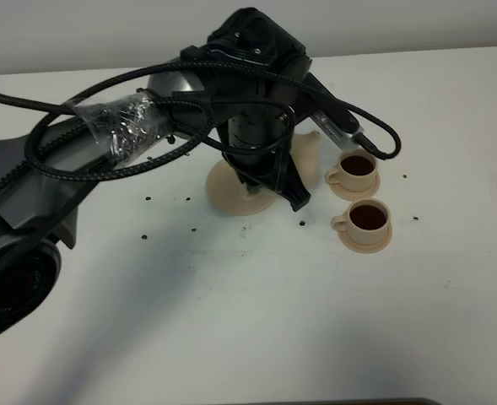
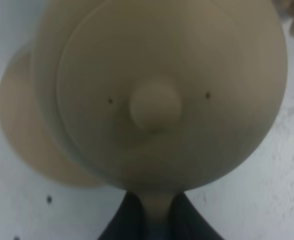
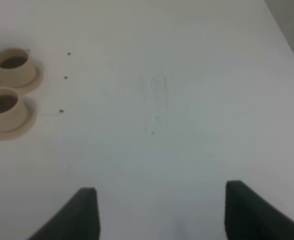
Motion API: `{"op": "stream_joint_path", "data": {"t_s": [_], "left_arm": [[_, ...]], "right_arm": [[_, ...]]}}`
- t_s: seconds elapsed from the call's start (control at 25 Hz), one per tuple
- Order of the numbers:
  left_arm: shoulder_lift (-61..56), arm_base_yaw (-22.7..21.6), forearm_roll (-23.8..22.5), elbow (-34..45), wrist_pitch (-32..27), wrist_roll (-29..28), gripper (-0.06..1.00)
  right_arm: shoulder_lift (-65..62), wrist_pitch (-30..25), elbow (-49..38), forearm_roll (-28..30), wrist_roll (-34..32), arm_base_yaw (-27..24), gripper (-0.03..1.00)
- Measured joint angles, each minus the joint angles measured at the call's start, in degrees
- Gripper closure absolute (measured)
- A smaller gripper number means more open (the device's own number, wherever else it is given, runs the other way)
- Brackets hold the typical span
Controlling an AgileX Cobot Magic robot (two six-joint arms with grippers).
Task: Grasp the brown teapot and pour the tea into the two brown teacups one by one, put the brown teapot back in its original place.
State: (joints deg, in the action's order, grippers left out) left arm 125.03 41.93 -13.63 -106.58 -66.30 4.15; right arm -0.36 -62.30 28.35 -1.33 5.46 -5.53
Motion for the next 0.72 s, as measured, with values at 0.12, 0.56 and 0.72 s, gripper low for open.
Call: {"op": "stream_joint_path", "data": {"t_s": [0.12, 0.56, 0.72], "left_arm": [[-0.2, -2.5, 0.0, 0.0, -1.8, -5.5, 0.81], [0.3, -7.1, 4.6, 0.3, 0.1, -15.8, 0.81], [0.5, -7.1, 4.6, 4.5, 4.2, -17.9, 0.81]], "right_arm": [[0.0, 0.0, 0.0, 0.0, 0.0, 0.0, 0.44], [0.0, 0.0, 0.0, 0.0, 0.0, 0.0, 0.44], [0.0, 0.0, 0.0, 0.0, 0.0, 0.0, 0.44]]}}
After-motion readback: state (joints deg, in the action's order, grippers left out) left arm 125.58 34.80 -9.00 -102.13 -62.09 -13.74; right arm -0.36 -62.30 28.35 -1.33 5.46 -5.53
